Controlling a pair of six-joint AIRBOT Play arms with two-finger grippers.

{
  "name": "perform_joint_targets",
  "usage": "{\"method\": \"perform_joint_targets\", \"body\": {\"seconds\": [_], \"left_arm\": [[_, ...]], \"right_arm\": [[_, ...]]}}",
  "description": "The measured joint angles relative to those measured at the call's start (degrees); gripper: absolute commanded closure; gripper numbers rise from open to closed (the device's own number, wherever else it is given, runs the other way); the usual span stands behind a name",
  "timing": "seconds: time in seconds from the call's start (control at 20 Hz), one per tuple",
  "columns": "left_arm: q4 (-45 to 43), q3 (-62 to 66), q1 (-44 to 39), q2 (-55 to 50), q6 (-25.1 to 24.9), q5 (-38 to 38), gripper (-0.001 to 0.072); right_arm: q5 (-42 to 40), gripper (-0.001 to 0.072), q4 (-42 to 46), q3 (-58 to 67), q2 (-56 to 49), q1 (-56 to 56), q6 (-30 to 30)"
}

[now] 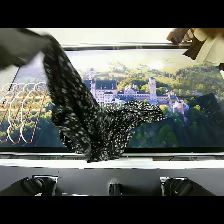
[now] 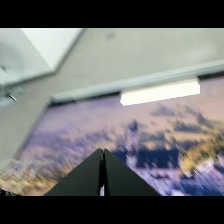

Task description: Fold the clothes and pants, and hang the long-sleeved shirts on hangers.

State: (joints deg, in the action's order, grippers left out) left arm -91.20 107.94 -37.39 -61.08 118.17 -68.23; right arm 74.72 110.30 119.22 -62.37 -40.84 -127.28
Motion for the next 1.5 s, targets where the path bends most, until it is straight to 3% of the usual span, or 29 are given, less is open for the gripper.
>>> {"method": "perform_joint_targets", "body": {"seconds": [0.15, 0.25, 0.3, 0.45, 0.6, 0.65, 0.75, 1.0, 1.3, 1.5], "left_arm": [[0.0, -4.9, 0.0, -3.1, 1.6, -0.2, 0.0681], [0.0, -6.5, 0.1, -5.9, 2.3, -0.2, 0.0681], [0.1, -7.0, 0.3, -7.6, 2.4, -0.2, 0.0681], [0.2, -7.8, 0.9, -12.6, 2.6, -1.0, 0.0680], [0.2, -8.1, 2.1, -17.3, 2.3, -3.2, 0.0680], [0.6, -8.2, 2.5, -18.6, 1.7, -3.8, 0.0679], [1.4, -8.2, 3.4, -20.7, 0.5, -4.3, 0.0679], [2.6, -8.3, 4.9, -23.7, -0.8, -5.1, 0.0679], [2.9, -8.3, 5.5, -24.9, -1.1, -5.2, 0.0679], [3.0, -8.3, 5.5, -25.0, -1.2, -5.2, 0.0679]], "right_arm": [[7.1, 0.0628, 1.3, -4.3, -1.5, 0.0, 1.7], [10.9, 0.0527, 2.3, -7.4, -1.9, 0.0, 2.3], [12.2, 0.0519, 2.7, -8.8, -2.0, 0.0, 2.6], [15.0, 0.0331, 3.7, -15.0, -2.2, 0.0, 1.4], [14.5, 0.0290, 3.6, -25.0, -2.1, 0.0, -3.3], [12.6, 0.0289, 2.7, -29.2, -2.1, 0.0, -5.7], [6.4, 0.0208, -1.0, -37.4, -2.2, 0.7, -10.6], [-11.6, 0.0207, -16.5, -55.2, -3.5, 4.7, -16.5], [-29.0, 0.0219, -34.4, -65.9, -7.3, 5.7, -14.8], [-35.1, 0.0234, -43.5, -67.5, -11.7, 5.9, -10.4]]}}
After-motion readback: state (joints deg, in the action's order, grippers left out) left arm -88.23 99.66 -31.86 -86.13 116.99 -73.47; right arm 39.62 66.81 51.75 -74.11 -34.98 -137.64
